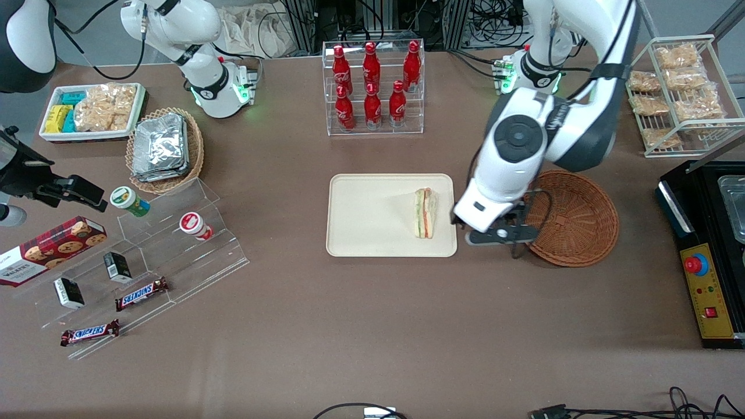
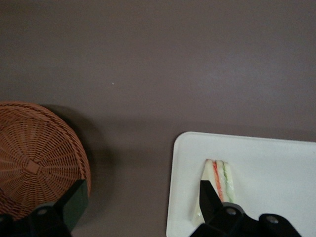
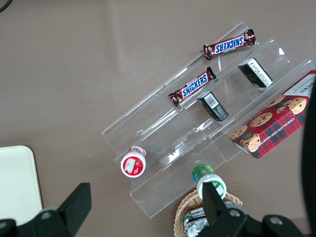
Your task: Place sandwich from basket to tray
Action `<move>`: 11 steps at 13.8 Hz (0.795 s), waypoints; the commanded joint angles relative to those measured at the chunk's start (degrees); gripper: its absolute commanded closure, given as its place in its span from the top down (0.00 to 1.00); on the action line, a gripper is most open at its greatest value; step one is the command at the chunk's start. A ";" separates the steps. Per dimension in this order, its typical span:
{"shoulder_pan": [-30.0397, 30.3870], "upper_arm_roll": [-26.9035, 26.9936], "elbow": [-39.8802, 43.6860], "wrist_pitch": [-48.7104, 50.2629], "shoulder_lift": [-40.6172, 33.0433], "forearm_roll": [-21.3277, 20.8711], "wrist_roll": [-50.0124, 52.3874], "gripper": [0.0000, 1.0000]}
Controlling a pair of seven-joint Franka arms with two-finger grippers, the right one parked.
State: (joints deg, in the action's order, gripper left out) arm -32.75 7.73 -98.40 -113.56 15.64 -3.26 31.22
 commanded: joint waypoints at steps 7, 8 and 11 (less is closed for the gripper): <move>8.39 5.71 0.05 6.94 -7.72 0.27 -17.66 1.00; 9.97 5.71 0.05 7.65 -8.52 0.36 -20.21 1.00; 13.67 5.80 0.58 8.88 -10.28 0.53 -25.58 1.00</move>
State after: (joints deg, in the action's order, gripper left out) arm -20.84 14.02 -98.16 -106.05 6.82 -3.15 8.46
